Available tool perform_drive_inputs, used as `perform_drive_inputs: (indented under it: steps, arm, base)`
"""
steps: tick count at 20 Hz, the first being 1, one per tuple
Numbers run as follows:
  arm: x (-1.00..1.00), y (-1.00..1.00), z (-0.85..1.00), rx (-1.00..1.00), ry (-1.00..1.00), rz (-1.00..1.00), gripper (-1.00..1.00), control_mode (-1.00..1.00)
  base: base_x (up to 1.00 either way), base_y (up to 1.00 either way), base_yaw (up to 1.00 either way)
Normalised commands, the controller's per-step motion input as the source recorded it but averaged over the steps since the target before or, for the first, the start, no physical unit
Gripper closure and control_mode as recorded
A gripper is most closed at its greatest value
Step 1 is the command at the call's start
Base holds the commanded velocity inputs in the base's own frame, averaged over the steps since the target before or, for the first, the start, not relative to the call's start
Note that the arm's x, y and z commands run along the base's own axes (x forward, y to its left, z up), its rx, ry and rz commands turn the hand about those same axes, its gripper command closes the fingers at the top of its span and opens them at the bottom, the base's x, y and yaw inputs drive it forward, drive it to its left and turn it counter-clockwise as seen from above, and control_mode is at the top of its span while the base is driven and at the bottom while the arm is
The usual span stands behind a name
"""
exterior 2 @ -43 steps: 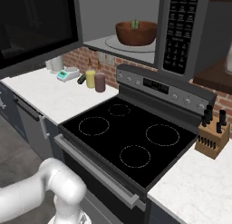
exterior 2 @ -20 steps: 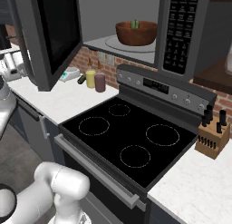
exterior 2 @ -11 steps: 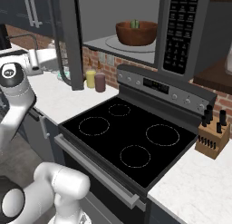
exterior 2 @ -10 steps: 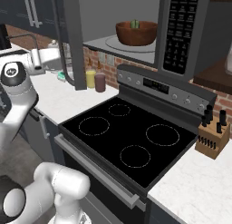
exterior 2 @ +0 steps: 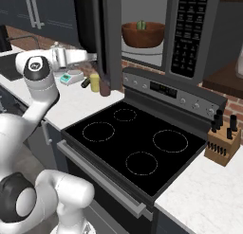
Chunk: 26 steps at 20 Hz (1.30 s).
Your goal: Pick the cucumber from the sink and place it in the bowl. Then pick the bowl and place it in the microwave. Then close the microwave door and press the start button.
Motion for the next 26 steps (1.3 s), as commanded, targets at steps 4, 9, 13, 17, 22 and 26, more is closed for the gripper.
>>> perform_drive_inputs:
  steps: [4,9,13,17,22,26]
  arm:
    - [0.44,-0.41,0.00,0.11,-0.12,0.00,-1.00,-1.00]
    - [0.41,-0.30,0.00,0.09,-0.04,0.00,-1.00,-1.00]
    - [0.42,-0.23,0.00,0.07,0.00,0.00,-1.00,-1.00]
    - [0.47,-0.16,0.01,0.06,0.00,0.00,-1.00,-1.00]
    - [0.52,-0.18,0.00,0.04,0.00,0.00,-1.00,-1.00]
    - [0.58,-0.26,0.00,0.05,0.00,0.00,-1.00,-1.00]
  base:
    - [0.00,0.00,0.00]
    - [0.00,0.00,0.00]
    - [0.00,0.00,0.00]
    - [0.00,0.00,0.00]
    - [0.00,0.00,0.00]
    - [0.00,0.00,0.00]
